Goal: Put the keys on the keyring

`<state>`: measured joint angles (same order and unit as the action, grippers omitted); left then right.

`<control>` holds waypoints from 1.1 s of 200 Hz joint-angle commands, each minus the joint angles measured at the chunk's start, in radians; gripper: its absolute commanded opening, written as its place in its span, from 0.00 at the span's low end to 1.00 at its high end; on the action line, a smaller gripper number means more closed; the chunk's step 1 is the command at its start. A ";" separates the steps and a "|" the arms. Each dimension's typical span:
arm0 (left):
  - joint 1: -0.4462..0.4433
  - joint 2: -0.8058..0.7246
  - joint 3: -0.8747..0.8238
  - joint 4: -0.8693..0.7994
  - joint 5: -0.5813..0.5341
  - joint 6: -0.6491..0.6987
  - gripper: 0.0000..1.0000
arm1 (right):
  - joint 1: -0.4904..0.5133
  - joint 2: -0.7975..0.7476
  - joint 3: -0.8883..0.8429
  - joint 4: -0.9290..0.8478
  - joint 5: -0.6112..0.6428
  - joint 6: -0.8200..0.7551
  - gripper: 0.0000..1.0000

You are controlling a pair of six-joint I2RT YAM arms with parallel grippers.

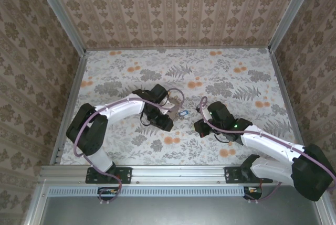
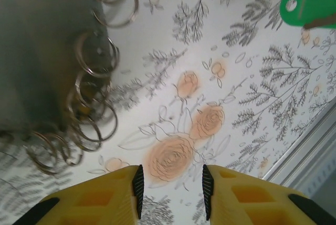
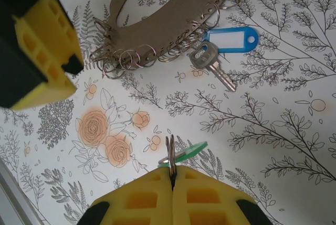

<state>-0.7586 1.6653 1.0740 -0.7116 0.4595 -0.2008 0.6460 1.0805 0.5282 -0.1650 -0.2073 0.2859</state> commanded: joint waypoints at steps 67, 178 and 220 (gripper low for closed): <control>0.121 -0.109 -0.037 0.008 -0.044 -0.161 0.38 | 0.012 0.174 0.176 -0.314 0.216 0.086 0.00; 0.329 -0.278 -0.143 0.072 0.041 -0.117 0.39 | 0.012 0.457 0.289 -0.203 0.330 0.084 0.00; 0.334 -0.289 -0.164 0.082 0.060 -0.106 0.39 | -0.004 0.506 0.309 -0.201 0.319 0.075 0.11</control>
<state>-0.4301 1.3972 0.9268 -0.6407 0.4877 -0.3317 0.6529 1.5677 0.8158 -0.3656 0.0906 0.3737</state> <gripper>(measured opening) 0.394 0.082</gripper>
